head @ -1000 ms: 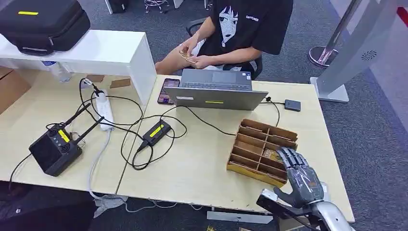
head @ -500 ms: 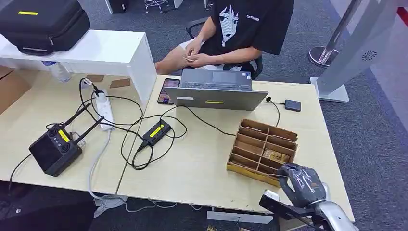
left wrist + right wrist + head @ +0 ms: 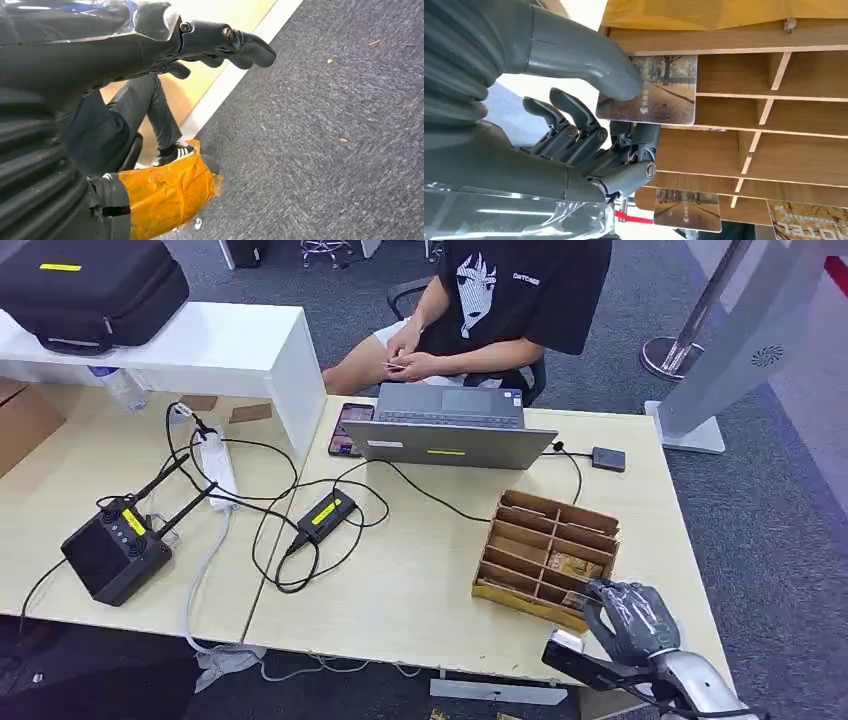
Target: Pass the card to the sensor for recognition and then transmit it.
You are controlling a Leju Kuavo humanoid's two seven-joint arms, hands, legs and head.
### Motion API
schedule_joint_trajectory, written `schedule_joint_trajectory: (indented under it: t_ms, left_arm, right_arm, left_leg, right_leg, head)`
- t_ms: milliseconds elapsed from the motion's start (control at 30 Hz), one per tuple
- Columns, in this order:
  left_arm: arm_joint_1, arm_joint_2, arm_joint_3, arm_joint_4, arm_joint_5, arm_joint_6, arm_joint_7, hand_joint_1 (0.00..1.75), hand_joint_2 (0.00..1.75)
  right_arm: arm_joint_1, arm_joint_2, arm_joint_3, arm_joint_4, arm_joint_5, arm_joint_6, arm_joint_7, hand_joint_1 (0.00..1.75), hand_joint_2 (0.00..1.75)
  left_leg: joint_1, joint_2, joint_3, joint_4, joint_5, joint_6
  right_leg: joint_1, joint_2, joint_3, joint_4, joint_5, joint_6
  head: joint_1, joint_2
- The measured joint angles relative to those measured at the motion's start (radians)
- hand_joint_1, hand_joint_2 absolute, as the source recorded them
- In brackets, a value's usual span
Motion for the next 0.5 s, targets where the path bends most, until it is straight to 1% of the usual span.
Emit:
schedule_joint_trajectory:
  t_ms: [67, 133, 233, 333, 500]
  left_arm:
    - [0.0, 0.0, 0.0, 0.0, 0.0, 0.0, 0.0, 0.0, 1.75]
    - [0.0, 0.0, 0.0, 0.0, 0.002, 0.0, 0.0, 0.0, 1.75]
    - [0.0, 0.0, 0.0, 0.0, 0.009, 0.0, -0.003, 0.0, 1.75]
    - [0.0, -0.002, 0.0, 0.0, 0.012, 0.0, -0.005, 0.0, 1.75]
    - [0.0, -0.01, 0.0, 0.0, 0.002, 0.0, -0.013, 0.0, 1.75]
  right_arm:
    - [-0.002, 0.0, 0.001, 0.002, 0.003, -0.012, -0.001, 1.75, 1.75]
    - [0.0, 0.0, 0.005, 0.002, 0.008, -0.05, -0.013, 1.75, 1.75]
    - [0.018, 0.003, 0.008, -0.027, 0.03, -0.164, -0.035, 1.75, 1.75]
    - [0.04, 0.023, 0.005, -0.072, 0.052, -0.266, -0.054, 1.75, 1.75]
    - [0.088, 0.092, -0.025, -0.163, 0.062, -0.471, -0.131, 1.75, 1.75]
  left_leg:
    - [0.0, 0.0, 0.0, 0.0, 0.0, 0.0]
    - [0.0, 0.0, 0.0, 0.0, 0.0, 0.0]
    - [0.0, 0.0, 0.0, 0.0, 0.0, 0.0]
    - [0.0, 0.0, 0.0, 0.0, 0.0, 0.0]
    - [0.0, 0.0, 0.0, 0.0, 0.0, 0.0]
  right_leg:
    - [0.0, 0.0, 0.0, 0.0, 0.0, 0.0]
    - [0.0, 0.0, 0.0, 0.0, 0.0, 0.0]
    - [0.0, 0.0, 0.0, 0.0, 0.0, 0.0]
    - [0.0, 0.0, 0.0, 0.0, 0.0, 0.0]
    - [0.0, 0.0, 0.0, 0.0, -0.001, 0.0]
  head:
    - [0.0, 0.0]
    - [0.0, 0.0]
    - [0.0, 0.0]
    - [0.0, 0.0]
    - [0.0, 0.0]
